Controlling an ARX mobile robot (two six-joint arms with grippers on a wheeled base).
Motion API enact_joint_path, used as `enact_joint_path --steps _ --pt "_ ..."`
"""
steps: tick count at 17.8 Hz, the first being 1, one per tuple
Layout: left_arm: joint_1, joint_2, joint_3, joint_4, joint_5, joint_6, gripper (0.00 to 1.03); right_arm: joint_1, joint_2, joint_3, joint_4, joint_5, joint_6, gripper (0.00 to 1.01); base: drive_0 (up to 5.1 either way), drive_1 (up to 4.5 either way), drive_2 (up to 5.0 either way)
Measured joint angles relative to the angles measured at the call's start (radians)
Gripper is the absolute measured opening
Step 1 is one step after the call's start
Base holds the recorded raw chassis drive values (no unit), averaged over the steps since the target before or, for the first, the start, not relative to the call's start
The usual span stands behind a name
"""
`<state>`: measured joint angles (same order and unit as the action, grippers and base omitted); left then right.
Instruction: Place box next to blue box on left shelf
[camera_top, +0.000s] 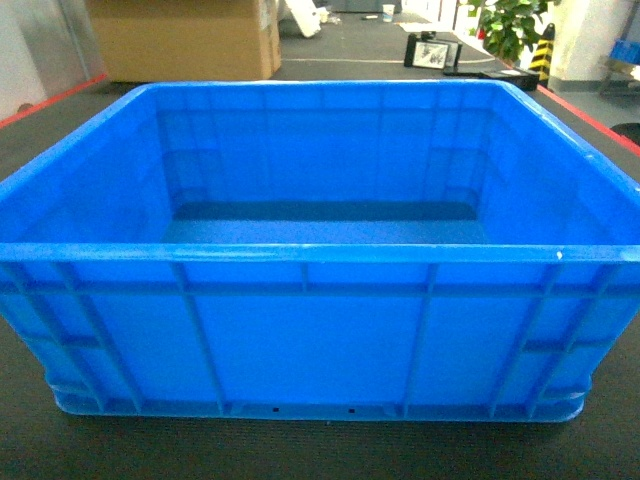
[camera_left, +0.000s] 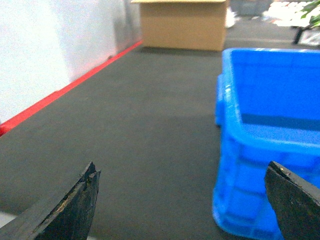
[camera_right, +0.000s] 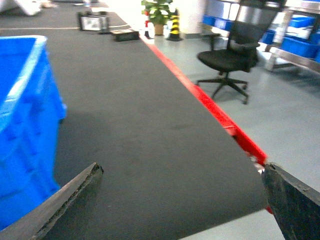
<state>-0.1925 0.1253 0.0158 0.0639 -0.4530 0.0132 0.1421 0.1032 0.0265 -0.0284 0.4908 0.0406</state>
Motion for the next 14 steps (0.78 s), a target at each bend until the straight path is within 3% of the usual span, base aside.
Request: enact_joint_path --steps 1,2,3,5,6,8,10,11,12,14 --pt "0.001 0.034 0.000 0.034 -0.100 -0.001 0.98 -0.008 0.008 0.003 0.005 0.030 0.010 0.98 0.0 0.00 0.0" --pt "0.018 0.060 0.000 0.074 -0.153 -0.005 0.98 0.010 0.038 0.004 0.027 0.032 0.015 0.98 0.0 0.00 0.0" --pt "0.034 0.092 0.004 0.104 -0.145 -0.005 0.98 0.023 0.075 0.007 0.054 0.026 0.019 0.98 0.0 0.00 0.0" --pt "0.082 0.227 0.033 0.212 -0.072 -0.005 0.98 0.013 0.206 0.059 0.142 -0.024 0.049 0.98 0.0 0.00 0.0" --pt "0.108 0.358 0.099 0.305 -0.039 -0.005 0.98 0.011 0.338 0.147 0.206 -0.068 0.085 0.98 0.0 0.00 0.0" --pt "0.103 0.491 0.189 0.357 -0.009 -0.009 0.98 0.040 0.468 0.240 0.252 -0.112 0.102 0.98 0.0 0.00 0.0" --pt "0.083 0.716 0.359 0.283 0.036 -0.042 0.98 0.104 0.711 0.424 0.192 -0.162 0.105 0.98 0.0 0.00 0.0" --pt "0.083 0.748 0.386 0.265 0.040 -0.044 0.98 0.108 0.756 0.461 0.166 -0.174 0.111 0.98 0.0 0.00 0.0" --pt "0.084 0.840 0.480 0.208 0.065 -0.062 0.98 0.120 0.866 0.563 0.083 -0.163 0.134 0.98 0.0 0.00 0.0" --pt "0.087 0.904 0.554 0.170 0.085 -0.073 0.98 0.127 0.944 0.649 0.010 -0.152 0.155 0.98 0.0 0.00 0.0"
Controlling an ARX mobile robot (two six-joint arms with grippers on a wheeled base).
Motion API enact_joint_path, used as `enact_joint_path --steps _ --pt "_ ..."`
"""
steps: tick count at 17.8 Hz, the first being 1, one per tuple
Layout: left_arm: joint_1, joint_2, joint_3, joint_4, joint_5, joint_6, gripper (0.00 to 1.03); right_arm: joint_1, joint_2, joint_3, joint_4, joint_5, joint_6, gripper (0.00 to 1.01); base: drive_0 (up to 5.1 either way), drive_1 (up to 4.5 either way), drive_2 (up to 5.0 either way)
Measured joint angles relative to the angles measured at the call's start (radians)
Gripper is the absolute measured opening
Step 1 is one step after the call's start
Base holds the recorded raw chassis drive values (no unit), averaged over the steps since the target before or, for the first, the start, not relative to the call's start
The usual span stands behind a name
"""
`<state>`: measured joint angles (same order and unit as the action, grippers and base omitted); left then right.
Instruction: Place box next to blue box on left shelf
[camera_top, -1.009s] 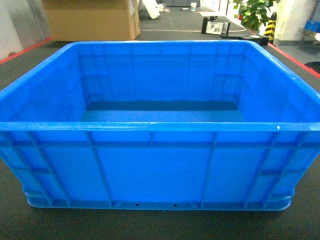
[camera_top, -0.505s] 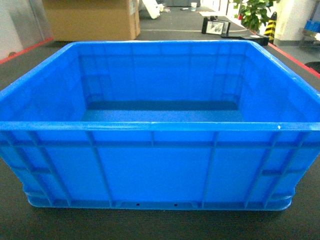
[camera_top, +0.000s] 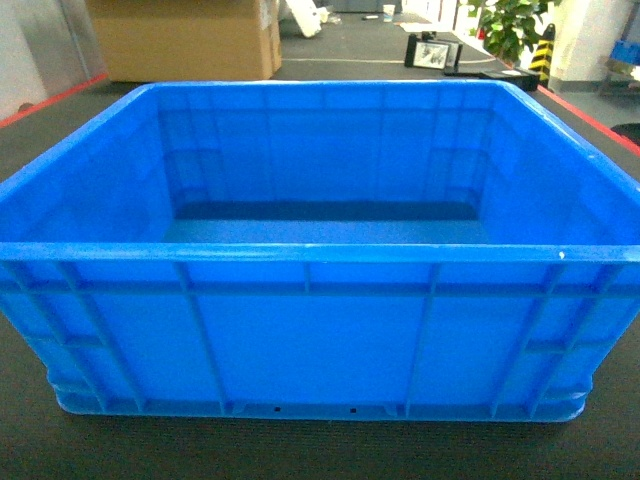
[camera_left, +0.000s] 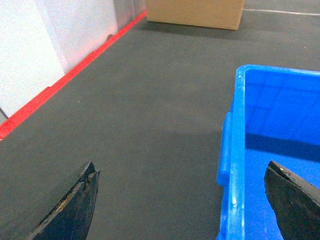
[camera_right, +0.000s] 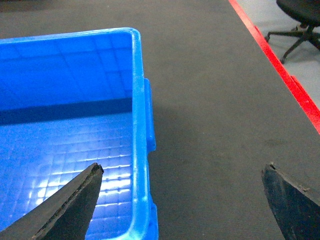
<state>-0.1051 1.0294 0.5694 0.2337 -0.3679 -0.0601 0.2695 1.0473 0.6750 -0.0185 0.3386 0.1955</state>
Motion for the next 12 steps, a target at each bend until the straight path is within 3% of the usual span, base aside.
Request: enact_joint_path --steps 4,7,9,11,12 --pt "0.015 0.180 0.146 -0.129 0.051 -0.029 0.98 -0.003 0.164 0.159 -0.127 -0.037 0.036 0.98 0.0 0.00 0.0" --pt "0.029 0.322 0.240 -0.218 0.077 -0.050 0.98 -0.042 0.306 0.233 -0.190 -0.066 0.070 0.98 0.0 0.00 0.0" --pt "0.039 0.369 0.286 -0.244 0.098 -0.068 0.98 -0.070 0.365 0.270 -0.207 -0.111 0.097 0.98 0.0 0.00 0.0" --pt "0.039 0.411 0.311 -0.275 0.117 -0.072 0.98 -0.072 0.418 0.309 -0.237 -0.175 0.122 0.98 0.0 0.00 0.0" --pt "0.039 0.437 0.322 -0.282 0.122 -0.071 0.98 -0.065 0.443 0.327 -0.244 -0.183 0.122 0.98 0.0 0.00 0.0"
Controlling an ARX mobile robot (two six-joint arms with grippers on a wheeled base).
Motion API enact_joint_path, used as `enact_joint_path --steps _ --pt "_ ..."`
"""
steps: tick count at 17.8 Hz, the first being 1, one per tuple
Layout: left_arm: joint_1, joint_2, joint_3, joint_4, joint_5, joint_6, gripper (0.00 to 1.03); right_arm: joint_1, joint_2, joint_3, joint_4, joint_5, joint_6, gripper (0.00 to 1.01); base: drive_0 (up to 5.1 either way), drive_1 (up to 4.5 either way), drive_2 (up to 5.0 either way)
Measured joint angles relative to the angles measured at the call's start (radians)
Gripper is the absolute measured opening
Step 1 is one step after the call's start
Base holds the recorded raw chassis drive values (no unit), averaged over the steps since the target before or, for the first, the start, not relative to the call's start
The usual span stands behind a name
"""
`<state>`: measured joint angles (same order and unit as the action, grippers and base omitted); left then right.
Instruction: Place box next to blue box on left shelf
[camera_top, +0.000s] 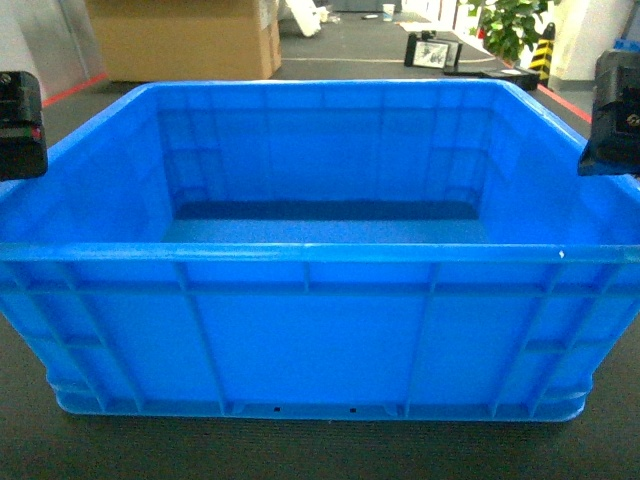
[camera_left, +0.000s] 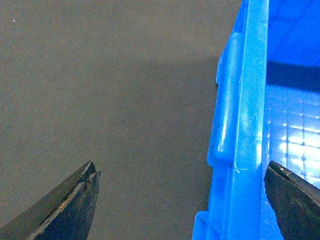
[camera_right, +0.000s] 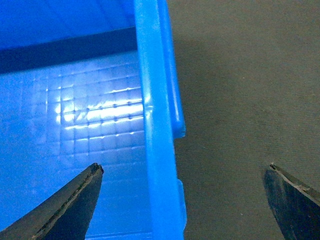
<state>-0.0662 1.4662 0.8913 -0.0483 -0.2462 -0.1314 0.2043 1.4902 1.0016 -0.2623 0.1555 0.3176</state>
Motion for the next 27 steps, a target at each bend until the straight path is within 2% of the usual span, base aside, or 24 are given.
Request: enact_joint_path --steps 3,5,7,10,11,15,18,19,20,23,24,25,27 --pt "0.005 0.067 0.042 -0.014 0.015 0.000 0.98 0.015 0.060 0.049 -0.032 0.003 -0.006 0.98 0.0 0.00 0.0" --pt "0.006 0.119 0.067 -0.045 0.035 -0.002 0.98 0.019 0.122 0.080 -0.048 0.016 -0.023 0.98 0.0 0.00 0.0" --pt "0.003 0.140 0.089 -0.092 0.064 -0.023 0.98 0.025 0.147 0.087 -0.055 0.020 -0.023 0.98 0.0 0.00 0.0" --pt "-0.008 0.145 0.108 -0.116 0.064 -0.024 0.97 0.032 0.147 0.089 -0.060 0.019 -0.031 0.98 0.0 0.00 0.0" --pt "-0.009 0.145 0.109 -0.126 0.064 -0.022 0.89 0.032 0.147 0.089 -0.064 0.019 -0.035 0.91 0.0 0.00 0.0" --pt "-0.017 0.159 0.109 -0.156 0.091 -0.017 0.44 0.032 0.147 0.089 -0.080 0.025 -0.069 0.46 0.0 0.00 0.0" --pt "-0.023 0.159 0.109 -0.150 0.117 -0.010 0.17 0.032 0.147 0.090 -0.078 0.028 -0.084 0.19 0.0 0.00 0.0" --pt "-0.023 0.159 0.109 -0.149 0.133 0.001 0.11 0.032 0.147 0.090 -0.077 0.027 -0.081 0.13 0.0 0.00 0.0" --pt "-0.017 0.159 0.109 -0.145 0.159 0.008 0.08 0.026 0.146 0.090 -0.074 0.002 -0.078 0.11 0.0 0.00 0.0" --pt "-0.015 0.159 0.109 -0.138 0.161 0.013 0.08 0.026 0.146 0.090 -0.070 0.003 -0.079 0.11 0.0 0.00 0.0" --pt "-0.021 0.156 0.102 -0.121 0.153 0.015 0.08 0.027 0.144 0.086 -0.058 0.009 -0.081 0.11 0.0 0.00 0.0" --pt "-0.054 0.096 0.043 -0.085 0.114 0.016 0.08 0.039 0.094 0.033 -0.025 0.033 -0.088 0.11 0.0 0.00 0.0" --pt "-0.183 -0.227 -0.108 -0.040 -0.060 0.034 0.08 0.112 -0.181 -0.128 0.061 0.153 -0.129 0.12 0.0 0.00 0.0"
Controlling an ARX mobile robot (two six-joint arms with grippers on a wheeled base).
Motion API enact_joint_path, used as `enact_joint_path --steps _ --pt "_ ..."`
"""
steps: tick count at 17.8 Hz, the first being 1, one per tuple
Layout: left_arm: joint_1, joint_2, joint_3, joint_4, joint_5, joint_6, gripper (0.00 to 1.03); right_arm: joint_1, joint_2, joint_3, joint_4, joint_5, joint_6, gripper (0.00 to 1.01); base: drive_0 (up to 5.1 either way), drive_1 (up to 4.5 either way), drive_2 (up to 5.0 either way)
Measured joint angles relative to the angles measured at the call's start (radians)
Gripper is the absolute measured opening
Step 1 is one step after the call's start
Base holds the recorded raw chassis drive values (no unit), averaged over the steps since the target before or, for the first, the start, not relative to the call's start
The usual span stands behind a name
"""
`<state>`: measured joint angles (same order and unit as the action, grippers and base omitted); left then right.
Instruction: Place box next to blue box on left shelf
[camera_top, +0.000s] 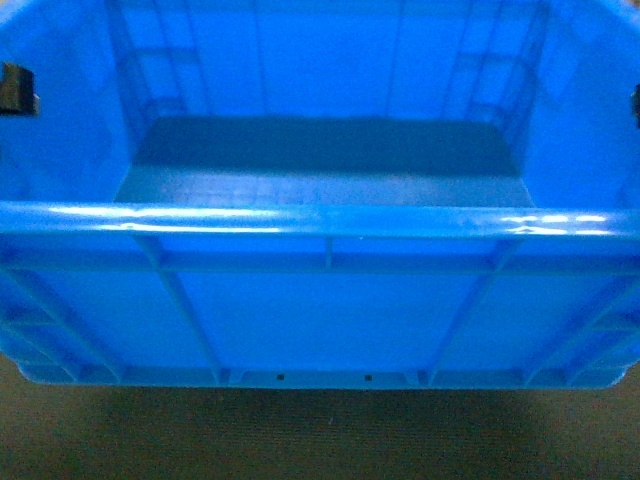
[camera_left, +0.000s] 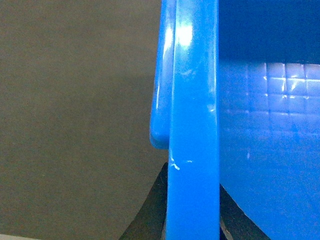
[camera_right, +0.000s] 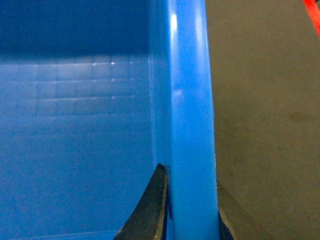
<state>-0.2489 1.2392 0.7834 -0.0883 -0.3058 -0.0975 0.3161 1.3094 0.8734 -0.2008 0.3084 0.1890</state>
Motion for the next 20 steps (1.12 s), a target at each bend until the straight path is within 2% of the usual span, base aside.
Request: enact_joint_path --steps 4,6,9,12,14,17,20 --pt "-0.108 -0.171 -0.093 -0.016 -0.149 0.000 0.09 0.062 -0.130 -0.087 0.014 0.095 -0.021 0.14 0.0 0.00 0.0" --pt "-0.186 -0.256 -0.151 -0.044 -0.237 -0.018 0.09 0.114 -0.210 -0.153 0.006 0.175 -0.029 0.16 0.0 0.00 0.0" --pt "-0.243 -0.322 -0.185 -0.088 -0.297 -0.046 0.10 0.158 -0.281 -0.200 -0.013 0.237 -0.025 0.17 0.0 0.00 0.0" --pt "-0.275 -0.374 -0.199 -0.106 -0.343 -0.061 0.10 0.176 -0.319 -0.216 -0.011 0.257 -0.023 0.17 0.0 0.00 0.0" --pt "-0.280 -0.394 -0.212 -0.065 -0.362 -0.044 0.10 0.176 -0.332 -0.216 0.001 0.262 -0.022 0.17 0.0 0.00 0.0" --pt "-0.285 -0.398 -0.217 -0.039 -0.375 -0.035 0.11 0.177 -0.344 -0.216 0.027 0.266 -0.037 0.17 0.0 0.00 0.0" --pt "-0.286 -0.398 -0.217 -0.047 -0.376 -0.035 0.11 0.182 -0.344 -0.216 0.018 0.270 -0.038 0.17 0.0 0.00 0.0"
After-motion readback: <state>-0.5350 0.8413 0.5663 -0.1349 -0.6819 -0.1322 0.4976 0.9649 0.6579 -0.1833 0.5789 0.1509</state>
